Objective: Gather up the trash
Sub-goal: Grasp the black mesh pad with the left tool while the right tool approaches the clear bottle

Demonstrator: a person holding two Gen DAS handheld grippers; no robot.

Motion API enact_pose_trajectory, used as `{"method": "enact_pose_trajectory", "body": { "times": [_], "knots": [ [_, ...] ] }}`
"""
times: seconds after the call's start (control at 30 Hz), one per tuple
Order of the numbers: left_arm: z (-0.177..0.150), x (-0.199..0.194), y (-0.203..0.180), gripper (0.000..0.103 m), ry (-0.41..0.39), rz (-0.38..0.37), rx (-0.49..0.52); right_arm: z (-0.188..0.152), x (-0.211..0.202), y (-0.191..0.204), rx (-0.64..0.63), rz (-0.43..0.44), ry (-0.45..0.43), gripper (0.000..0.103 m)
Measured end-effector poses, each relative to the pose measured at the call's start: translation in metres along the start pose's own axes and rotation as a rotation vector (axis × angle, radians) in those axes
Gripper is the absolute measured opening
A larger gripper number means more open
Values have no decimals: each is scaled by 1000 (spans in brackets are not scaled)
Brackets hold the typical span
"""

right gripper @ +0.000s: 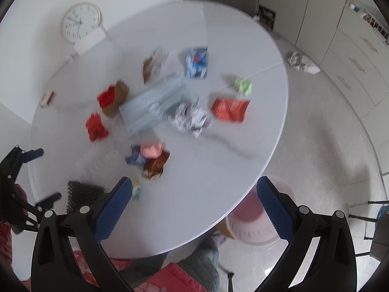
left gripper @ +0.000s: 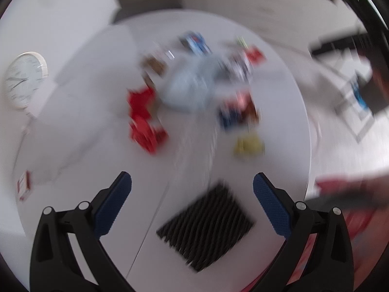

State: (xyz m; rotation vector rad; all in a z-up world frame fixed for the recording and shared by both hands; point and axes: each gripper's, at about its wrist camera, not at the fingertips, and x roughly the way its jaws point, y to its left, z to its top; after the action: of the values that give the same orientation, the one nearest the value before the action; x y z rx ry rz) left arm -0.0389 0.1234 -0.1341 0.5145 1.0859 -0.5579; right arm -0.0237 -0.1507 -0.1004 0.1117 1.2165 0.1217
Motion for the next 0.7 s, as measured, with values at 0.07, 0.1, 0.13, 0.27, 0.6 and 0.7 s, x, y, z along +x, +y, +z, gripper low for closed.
{"method": "enact_pose_trajectory", "body": {
  "times": [0.07,0.1,0.13,0.27,0.6,0.7],
  "knots": [
    [-15,16,-2,92,39,-46,84,-4,10,7,-6,6,28,101],
    [-24,23,-6,89,45,-71,106,-6,14,12,-10,7,43,101],
    [-29,32,-5,86,66,-102,132,-7,19,16,-13,2,56,101],
    [-46,59,-4,69,110,-160,218,-9,30,29,0,10,86,101],
    [-61,86,1,39,111,-276,330,-10,49,51,37,25,141,101],
    [-63,85,5,24,97,-284,294,-9,55,50,85,53,158,101]
  ]
}}
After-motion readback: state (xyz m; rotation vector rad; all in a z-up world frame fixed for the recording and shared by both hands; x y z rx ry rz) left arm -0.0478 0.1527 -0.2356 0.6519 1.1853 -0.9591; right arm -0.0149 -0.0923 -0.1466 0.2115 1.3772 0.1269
